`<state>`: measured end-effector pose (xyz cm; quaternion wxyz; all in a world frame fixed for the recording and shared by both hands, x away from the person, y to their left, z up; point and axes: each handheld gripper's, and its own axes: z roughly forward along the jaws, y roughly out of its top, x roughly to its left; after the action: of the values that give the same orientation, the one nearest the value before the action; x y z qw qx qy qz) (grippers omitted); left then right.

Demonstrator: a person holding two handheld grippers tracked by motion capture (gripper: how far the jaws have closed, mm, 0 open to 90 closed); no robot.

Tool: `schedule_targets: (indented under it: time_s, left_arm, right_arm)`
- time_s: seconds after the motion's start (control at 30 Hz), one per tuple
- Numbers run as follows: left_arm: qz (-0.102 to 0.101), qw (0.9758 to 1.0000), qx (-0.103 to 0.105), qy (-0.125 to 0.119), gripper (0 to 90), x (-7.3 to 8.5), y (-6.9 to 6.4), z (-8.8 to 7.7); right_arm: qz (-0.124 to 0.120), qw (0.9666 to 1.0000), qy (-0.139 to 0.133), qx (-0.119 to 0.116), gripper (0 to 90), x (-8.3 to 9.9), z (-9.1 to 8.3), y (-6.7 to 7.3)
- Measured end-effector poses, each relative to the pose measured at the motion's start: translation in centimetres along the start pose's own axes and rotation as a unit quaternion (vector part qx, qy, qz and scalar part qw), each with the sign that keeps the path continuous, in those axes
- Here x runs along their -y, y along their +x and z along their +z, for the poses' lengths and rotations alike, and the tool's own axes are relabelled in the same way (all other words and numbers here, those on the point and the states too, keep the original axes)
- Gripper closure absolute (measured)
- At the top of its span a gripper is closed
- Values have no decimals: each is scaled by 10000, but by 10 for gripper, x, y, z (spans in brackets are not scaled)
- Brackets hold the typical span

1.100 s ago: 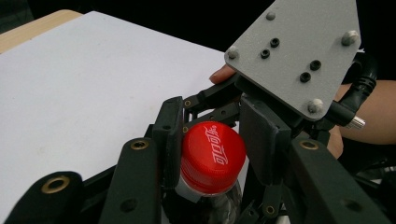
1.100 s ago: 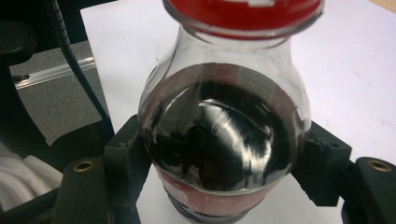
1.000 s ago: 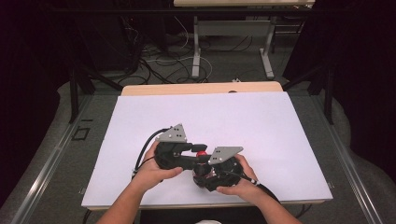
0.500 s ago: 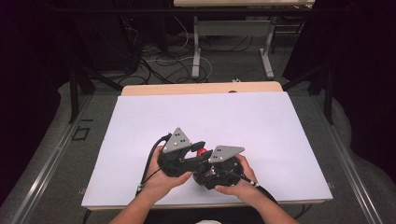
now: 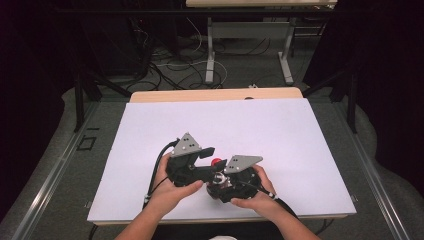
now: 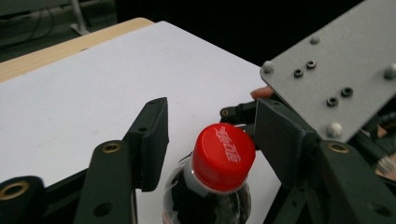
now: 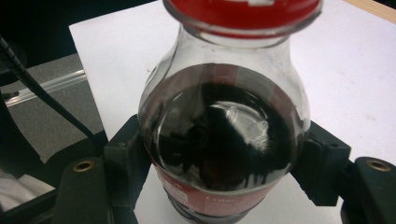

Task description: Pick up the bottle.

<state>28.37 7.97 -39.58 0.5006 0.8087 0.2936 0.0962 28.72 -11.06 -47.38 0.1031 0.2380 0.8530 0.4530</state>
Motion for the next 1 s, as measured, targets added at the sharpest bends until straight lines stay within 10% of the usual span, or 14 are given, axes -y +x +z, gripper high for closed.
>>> schedule_targets:
  time_s: [0.3, 0.43, 0.57, 0.6, 0.77, 1.0]
  left_arm:
    - [411, 9956, 832, 130, 602, 5, 14, -1]
    - [513, 9948, 872, 74, 609, 6, 16, 1]
    - [345, 9982, 489, 43, 614, 6, 8, 2]
    - [126, 9998, 129, 54, 615, 6, -1, 2]
    - [-231, 9968, -762, 1, 616, 7, -21, 6]
    - [-181, 9982, -566, 43, 607, 5, -18, 4]
  right_arm:
    - [5, 9998, 45, -179, 294, 0, 2, 2]
    - [21, 9998, 57, -202, 295, 0, 2, 1]
    - [99, 9999, 47, -128, 295, 0, 3, 0]
    - [85, 9999, 61, -90, 295, 0, 2, 0]
    - [118, 9998, 50, 118, 296, 0, 3, 1]
    - [92, 9999, 22, 56, 294, 0, 3, 0]
